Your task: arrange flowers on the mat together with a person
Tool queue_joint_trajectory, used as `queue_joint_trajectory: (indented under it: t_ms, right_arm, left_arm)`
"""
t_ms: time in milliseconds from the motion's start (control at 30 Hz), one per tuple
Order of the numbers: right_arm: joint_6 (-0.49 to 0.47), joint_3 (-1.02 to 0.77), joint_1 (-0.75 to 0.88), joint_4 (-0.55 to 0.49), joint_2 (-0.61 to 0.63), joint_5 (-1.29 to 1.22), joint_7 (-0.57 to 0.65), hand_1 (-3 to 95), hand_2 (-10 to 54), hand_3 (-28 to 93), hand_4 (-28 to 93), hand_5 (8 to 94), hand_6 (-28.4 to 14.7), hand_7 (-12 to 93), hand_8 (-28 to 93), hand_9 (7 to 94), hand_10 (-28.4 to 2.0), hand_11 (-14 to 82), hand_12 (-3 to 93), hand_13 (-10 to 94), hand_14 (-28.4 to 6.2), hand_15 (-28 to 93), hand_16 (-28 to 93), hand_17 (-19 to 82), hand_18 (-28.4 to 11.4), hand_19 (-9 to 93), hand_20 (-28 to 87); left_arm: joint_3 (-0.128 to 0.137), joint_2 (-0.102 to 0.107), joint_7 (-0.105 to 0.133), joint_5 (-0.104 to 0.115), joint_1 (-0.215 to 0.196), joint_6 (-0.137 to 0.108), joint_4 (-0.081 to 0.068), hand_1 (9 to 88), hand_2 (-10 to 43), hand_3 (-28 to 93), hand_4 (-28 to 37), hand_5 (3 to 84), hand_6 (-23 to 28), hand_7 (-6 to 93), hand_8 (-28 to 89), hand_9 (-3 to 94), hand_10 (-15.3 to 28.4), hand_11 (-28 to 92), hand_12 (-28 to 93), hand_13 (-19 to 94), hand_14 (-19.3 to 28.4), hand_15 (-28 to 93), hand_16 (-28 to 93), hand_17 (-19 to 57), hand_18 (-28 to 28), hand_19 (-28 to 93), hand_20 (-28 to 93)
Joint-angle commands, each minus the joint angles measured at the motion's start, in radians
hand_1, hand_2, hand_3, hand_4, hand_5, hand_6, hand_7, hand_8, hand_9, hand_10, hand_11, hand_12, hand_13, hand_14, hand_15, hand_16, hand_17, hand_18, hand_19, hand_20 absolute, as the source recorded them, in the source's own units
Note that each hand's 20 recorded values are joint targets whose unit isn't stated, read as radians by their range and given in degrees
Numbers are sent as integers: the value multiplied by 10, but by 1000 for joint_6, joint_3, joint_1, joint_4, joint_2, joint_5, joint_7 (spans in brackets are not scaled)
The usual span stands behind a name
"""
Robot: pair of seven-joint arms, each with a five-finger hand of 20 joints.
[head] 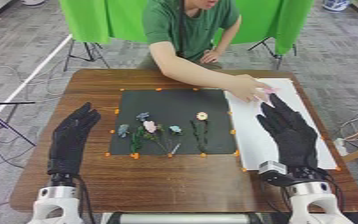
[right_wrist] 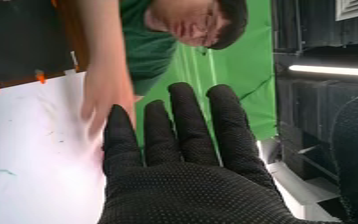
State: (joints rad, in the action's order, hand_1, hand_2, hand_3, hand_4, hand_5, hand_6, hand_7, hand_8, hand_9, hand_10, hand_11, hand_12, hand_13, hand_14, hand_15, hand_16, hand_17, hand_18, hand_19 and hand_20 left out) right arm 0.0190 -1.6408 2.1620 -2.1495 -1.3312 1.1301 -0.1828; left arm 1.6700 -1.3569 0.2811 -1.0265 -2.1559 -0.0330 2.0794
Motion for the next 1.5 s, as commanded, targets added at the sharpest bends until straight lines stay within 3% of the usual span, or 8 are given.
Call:
queue_joint_trajectory:
  t_ms: [33,600,1300,1500]
  right_arm:
    - [-3,18,-45,6,-31,15,-9,47,67,754,-198,351,-27,59,-86,380,-138,34,77,228,-91,48,83,108,-112,50,242]
    - [7,20,-35,-4,-26,17,10,54,70,756,-193,406,-36,70,-88,416,-146,42,80,260,-100,75,76,124,-120,59,243]
    - [-6,22,-23,-5,-28,20,15,54,70,757,-192,422,-41,68,-89,426,-147,44,80,262,-100,84,64,127,-119,58,241]
    - [-5,21,-14,-7,-31,21,6,52,69,759,-192,425,-40,68,-88,428,-145,45,81,261,-100,85,62,127,-119,57,241]
  left_arm:
    - [-6,-6,-15,-13,5,20,-10,311,-70,647,-169,431,28,149,-68,417,124,137,127,343,145,96,9,72,84,18,148]
    - [2,-9,-28,-13,-2,30,-6,311,-70,646,-167,431,28,149,-68,417,125,136,127,343,144,96,8,70,84,18,147]
    - [8,-14,-29,-2,-17,26,-4,308,-71,648,-170,432,26,150,-68,419,123,135,129,341,153,101,20,64,86,17,149]
    - [9,-12,-37,4,-13,36,-8,308,-71,648,-169,432,26,150,-67,419,122,134,129,341,153,101,21,63,86,16,150]
